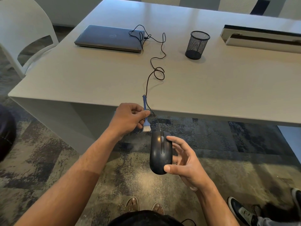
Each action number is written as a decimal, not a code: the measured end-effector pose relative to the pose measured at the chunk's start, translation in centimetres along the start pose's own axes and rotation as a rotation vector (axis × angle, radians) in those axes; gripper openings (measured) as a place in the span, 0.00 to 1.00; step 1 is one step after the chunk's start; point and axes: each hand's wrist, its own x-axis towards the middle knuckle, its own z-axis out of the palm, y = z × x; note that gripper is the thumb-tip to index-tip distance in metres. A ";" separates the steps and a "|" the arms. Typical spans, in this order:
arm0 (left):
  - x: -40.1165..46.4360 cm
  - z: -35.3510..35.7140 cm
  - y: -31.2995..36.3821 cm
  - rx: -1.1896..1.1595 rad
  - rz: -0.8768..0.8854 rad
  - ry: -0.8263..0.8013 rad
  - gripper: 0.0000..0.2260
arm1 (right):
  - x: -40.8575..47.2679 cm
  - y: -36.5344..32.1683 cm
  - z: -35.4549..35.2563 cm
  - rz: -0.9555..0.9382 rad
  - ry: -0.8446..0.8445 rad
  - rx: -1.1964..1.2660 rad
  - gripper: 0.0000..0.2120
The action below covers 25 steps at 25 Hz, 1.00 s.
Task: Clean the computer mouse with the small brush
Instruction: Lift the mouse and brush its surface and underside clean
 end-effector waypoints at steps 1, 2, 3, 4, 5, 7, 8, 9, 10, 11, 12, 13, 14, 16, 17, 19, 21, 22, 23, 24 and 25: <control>0.0 0.2 0.0 -0.032 0.011 0.025 0.07 | 0.1 0.0 0.2 0.000 -0.008 -0.001 0.37; 0.0 0.6 0.1 -0.054 0.023 0.037 0.07 | 0.2 0.1 0.3 0.000 -0.014 -0.003 0.37; 0.0 1.0 0.1 -0.063 0.033 0.036 0.07 | 0.3 0.1 0.4 -0.003 -0.018 -0.006 0.37; -0.1 1.4 0.1 -0.061 0.043 0.024 0.06 | 0.3 0.1 0.5 -0.005 -0.018 -0.009 0.37; -0.2 1.7 0.0 -0.051 0.052 0.006 0.06 | 0.4 0.1 0.5 -0.005 -0.016 -0.009 0.37; -0.4 1.6 -0.3 -0.030 0.059 -0.034 0.07 | 0.3 0.2 0.5 -0.002 -0.015 -0.004 0.38; -0.4 1.2 -0.4 -0.017 0.049 -0.058 0.07 | 0.2 0.2 0.5 -0.001 -0.015 0.001 0.38; -0.4 0.8 -0.6 0.004 0.033 -0.091 0.08 | 0.0 0.3 0.4 -0.001 -0.013 0.006 0.38; -0.4 0.3 -0.7 0.029 0.014 -0.126 0.08 | -0.1 0.3 0.4 0.000 -0.009 0.011 0.38; -0.4 -0.2 -0.8 0.045 -0.001 -0.149 0.08 | -0.1 0.3 0.4 0.000 -0.005 0.015 0.38; -0.5 -0.6 -0.9 0.045 -0.007 -0.146 0.08 | -0.1 0.3 0.4 -0.001 -0.004 0.018 0.38; -0.5 -0.8 -0.9 0.024 -0.006 -0.119 0.08 | -0.1 0.3 0.5 -0.002 -0.003 0.017 0.38; -0.4 -0.8 -0.9 -0.014 0.002 -0.076 0.07 | 0.0 0.4 0.7 -0.002 -0.005 0.014 0.37; -0.3 -0.4 -0.7 -0.102 0.024 0.003 0.07 | 0.2 0.5 1.0 -0.003 -0.013 0.004 0.38; -0.2 0.0 -0.6 -0.131 0.033 0.026 0.08 | 0.3 0.6 1.1 -0.003 -0.019 0.001 0.38; -0.2 0.9 -0.6 -0.143 0.045 0.022 0.08 | 0.4 0.6 1.4 -0.001 -0.026 0.001 0.38; -0.4 1.2 -0.7 -0.123 0.045 -0.019 0.09 | 0.4 0.6 1.6 -0.006 -0.026 0.004 0.38; -0.4 1.2 -0.8 -0.114 0.042 -0.039 0.09 | 0.4 0.6 1.6 -0.010 -0.021 0.005 0.37; -0.4 0.9 -1.0 -0.097 0.040 -0.060 0.09 | 0.3 0.6 1.5 -0.013 -0.013 0.005 0.37; -0.4 0.5 -1.0 -0.067 0.037 -0.087 0.08 | 0.2 0.6 1.5 -0.016 -0.003 0.003 0.37; -0.4 0.0 -1.1 -0.029 0.031 -0.120 0.08 | 0.1 0.5 1.4 -0.017 0.005 0.000 0.38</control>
